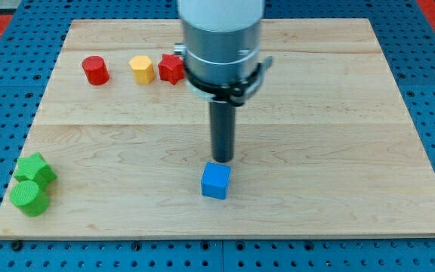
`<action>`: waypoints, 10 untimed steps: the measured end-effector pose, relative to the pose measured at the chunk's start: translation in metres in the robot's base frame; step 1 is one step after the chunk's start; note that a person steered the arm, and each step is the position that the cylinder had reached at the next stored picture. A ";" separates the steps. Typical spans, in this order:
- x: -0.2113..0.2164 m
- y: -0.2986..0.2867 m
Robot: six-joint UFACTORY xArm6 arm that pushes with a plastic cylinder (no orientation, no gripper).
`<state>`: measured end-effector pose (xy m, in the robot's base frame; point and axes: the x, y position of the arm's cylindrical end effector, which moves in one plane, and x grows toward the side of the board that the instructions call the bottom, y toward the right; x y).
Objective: Bring the triangle at the right side of the blue cube
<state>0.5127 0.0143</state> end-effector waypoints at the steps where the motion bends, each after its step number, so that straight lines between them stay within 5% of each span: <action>1: 0.031 -0.024; 2: 0.032 -0.054; 4: -0.057 0.083; 5: -0.128 0.155; 6: -0.226 0.159; 7: -0.295 0.103; 8: -0.283 0.031; 10: -0.174 -0.011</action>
<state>0.3388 0.0034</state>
